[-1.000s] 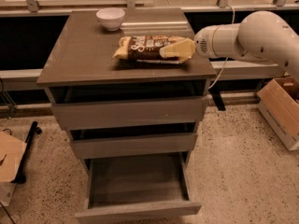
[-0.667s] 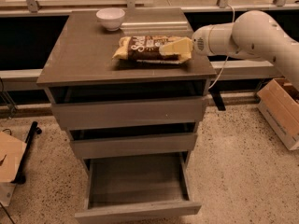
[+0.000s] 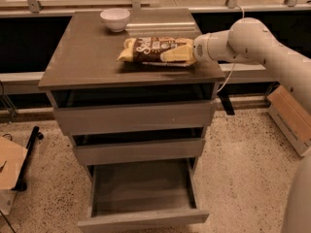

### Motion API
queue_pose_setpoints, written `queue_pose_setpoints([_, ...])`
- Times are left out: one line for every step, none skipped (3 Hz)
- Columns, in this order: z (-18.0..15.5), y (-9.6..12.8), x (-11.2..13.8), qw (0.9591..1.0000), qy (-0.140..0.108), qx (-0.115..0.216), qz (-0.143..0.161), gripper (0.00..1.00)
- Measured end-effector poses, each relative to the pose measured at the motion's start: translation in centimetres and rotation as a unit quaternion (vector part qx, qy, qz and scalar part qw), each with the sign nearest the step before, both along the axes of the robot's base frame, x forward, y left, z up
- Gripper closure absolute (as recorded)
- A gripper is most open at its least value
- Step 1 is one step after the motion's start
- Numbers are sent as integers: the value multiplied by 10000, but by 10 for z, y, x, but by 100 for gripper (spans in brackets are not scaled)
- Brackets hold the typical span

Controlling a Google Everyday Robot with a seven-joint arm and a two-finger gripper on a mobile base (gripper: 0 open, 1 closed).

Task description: Place brown chip bag into bottom drawer

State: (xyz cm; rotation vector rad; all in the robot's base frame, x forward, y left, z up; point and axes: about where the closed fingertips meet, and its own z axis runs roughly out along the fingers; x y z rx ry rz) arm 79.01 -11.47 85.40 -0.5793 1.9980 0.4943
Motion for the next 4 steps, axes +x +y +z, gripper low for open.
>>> queue_pose_setpoints([2, 5, -11, 9999, -50, -104, 71, 22])
queue_pose_setpoints([16, 9, -26, 9994, -195, -246, 140, 45])
queue_pose_setpoints([31, 13, -47, 9989, -318, -258, 234, 68])
queue_pose_setpoints([34, 24, -65, 9988, -292, -163, 359, 91])
